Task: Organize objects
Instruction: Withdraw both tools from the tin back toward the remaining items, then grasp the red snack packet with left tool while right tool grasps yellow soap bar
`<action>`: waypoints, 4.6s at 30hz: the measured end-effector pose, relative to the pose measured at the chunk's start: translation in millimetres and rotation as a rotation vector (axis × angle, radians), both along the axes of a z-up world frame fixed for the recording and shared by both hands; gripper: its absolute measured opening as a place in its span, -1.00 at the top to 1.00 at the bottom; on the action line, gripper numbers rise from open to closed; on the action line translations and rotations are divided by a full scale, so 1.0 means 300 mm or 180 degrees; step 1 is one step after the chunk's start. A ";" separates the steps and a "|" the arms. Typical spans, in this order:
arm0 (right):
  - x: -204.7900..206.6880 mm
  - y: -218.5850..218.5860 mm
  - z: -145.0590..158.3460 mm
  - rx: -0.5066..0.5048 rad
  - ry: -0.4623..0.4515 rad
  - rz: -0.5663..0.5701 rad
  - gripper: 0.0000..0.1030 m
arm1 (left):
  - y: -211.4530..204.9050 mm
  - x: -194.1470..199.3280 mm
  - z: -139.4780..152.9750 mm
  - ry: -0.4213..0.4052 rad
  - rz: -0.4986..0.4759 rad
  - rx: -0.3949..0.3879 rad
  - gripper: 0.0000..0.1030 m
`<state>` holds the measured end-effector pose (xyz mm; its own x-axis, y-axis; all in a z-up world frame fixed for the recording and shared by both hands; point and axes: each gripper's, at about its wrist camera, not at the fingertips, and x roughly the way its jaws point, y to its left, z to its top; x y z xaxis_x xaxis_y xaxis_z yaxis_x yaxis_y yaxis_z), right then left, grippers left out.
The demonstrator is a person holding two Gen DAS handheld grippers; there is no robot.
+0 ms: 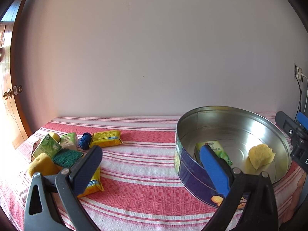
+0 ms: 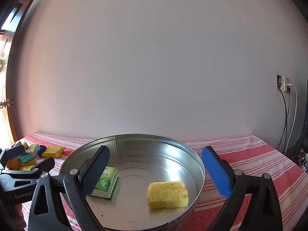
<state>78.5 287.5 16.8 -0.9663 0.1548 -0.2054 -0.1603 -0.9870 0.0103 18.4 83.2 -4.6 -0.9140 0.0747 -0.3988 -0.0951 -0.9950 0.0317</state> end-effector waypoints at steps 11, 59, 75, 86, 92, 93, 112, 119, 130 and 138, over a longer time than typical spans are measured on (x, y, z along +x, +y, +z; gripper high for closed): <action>0.005 -0.048 -0.013 -0.0168 -0.0107 -0.0093 -0.90 | -0.113 -0.007 -0.009 -0.0101 0.0100 0.0131 -0.99; -0.129 -0.604 -0.039 -0.0161 -0.0244 0.0825 -0.91 | -0.587 -0.103 -0.048 -0.0448 0.0648 0.0381 -0.99; -0.141 -0.583 -0.045 -0.0293 -0.0354 0.0819 -0.91 | -0.619 -0.036 -0.036 -0.0369 0.0904 0.0229 -0.99; -0.160 -0.557 -0.056 -0.0450 -0.0469 0.0809 -0.91 | -0.631 -0.016 -0.034 -0.0377 0.0862 0.0257 -0.99; -0.160 -0.571 -0.055 -0.0384 -0.0474 0.0832 -0.90 | -0.668 0.003 -0.034 -0.0394 0.0848 0.0221 -0.99; -0.160 -0.573 -0.055 -0.0377 -0.0473 0.0842 -0.90 | -0.675 0.007 -0.035 -0.0403 0.0852 0.0217 -0.99; -0.162 -0.582 -0.055 -0.0333 -0.0502 0.0844 -0.90 | -0.795 0.049 -0.064 -0.0709 0.0817 0.0275 -0.99; -0.167 -0.581 -0.057 -0.0341 -0.0539 0.0854 -0.90 | -0.695 0.004 -0.117 -0.1091 0.0447 -0.0088 -0.99; -0.173 -0.591 -0.061 -0.0293 -0.0594 0.0903 -0.90 | -0.667 -0.092 -0.198 -0.1627 0.0189 0.0035 -0.58; -0.182 -0.598 -0.067 -0.0263 -0.0647 0.0955 -0.90 | -0.643 -0.074 -0.176 -0.1526 0.0033 -0.0052 0.28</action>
<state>24.0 108.2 -3.3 -0.9044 -0.1543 -0.3979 0.1292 -0.9876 0.0895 -3.7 -109.6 -57.3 -0.6274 0.0568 -0.7766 -0.0930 -0.9957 0.0023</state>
